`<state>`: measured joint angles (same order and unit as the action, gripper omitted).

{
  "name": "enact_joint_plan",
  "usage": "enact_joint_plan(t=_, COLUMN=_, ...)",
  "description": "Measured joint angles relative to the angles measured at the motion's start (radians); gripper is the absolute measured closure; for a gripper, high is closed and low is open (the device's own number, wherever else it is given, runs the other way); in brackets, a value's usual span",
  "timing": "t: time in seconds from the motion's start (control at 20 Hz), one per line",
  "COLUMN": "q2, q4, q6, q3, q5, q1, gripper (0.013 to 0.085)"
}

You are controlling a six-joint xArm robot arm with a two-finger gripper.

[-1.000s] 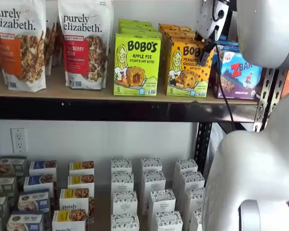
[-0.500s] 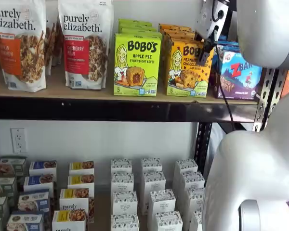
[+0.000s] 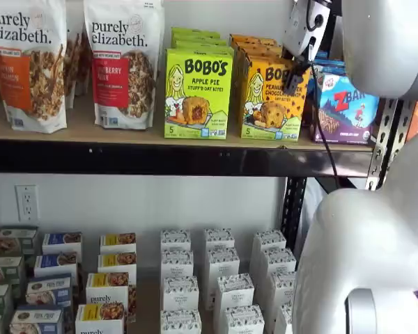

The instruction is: Pick up the orange box on the top shelf, the fifth box from the left

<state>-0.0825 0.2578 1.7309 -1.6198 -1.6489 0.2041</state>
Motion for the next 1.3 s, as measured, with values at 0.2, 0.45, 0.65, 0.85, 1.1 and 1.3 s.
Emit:
enact_joint_plan(t=0.2, q2=-0.001, q4=-0.005, q6=0.0, q3=0.004, q5=0.008, q1=-0.002, gripper=0.049)
enact_joint_plan(t=0.45, q2=0.003, q4=-0.007, q6=-0.001, q3=0.001, q5=0.005, q1=-0.003, gripper=0.049)
enact_joint_plan(t=0.65, q2=0.006, q4=-0.004, q6=0.0, q3=-0.003, q5=0.002, q1=-0.002, gripper=0.049)
enact_joint_plan(t=0.85, q2=0.007, q4=-0.001, q6=0.0, q3=-0.005, q5=0.001, q1=-0.001, gripper=0.049)
enact_joint_plan(t=1.1, q2=0.011, q4=0.004, q6=0.0, q3=-0.014, q5=-0.012, q1=0.001, gripper=0.057)
enact_joint_plan(t=1.3, q2=0.012, q4=-0.005, q6=-0.002, q3=-0.019, q5=-0.018, q1=-0.001, gripper=0.057)
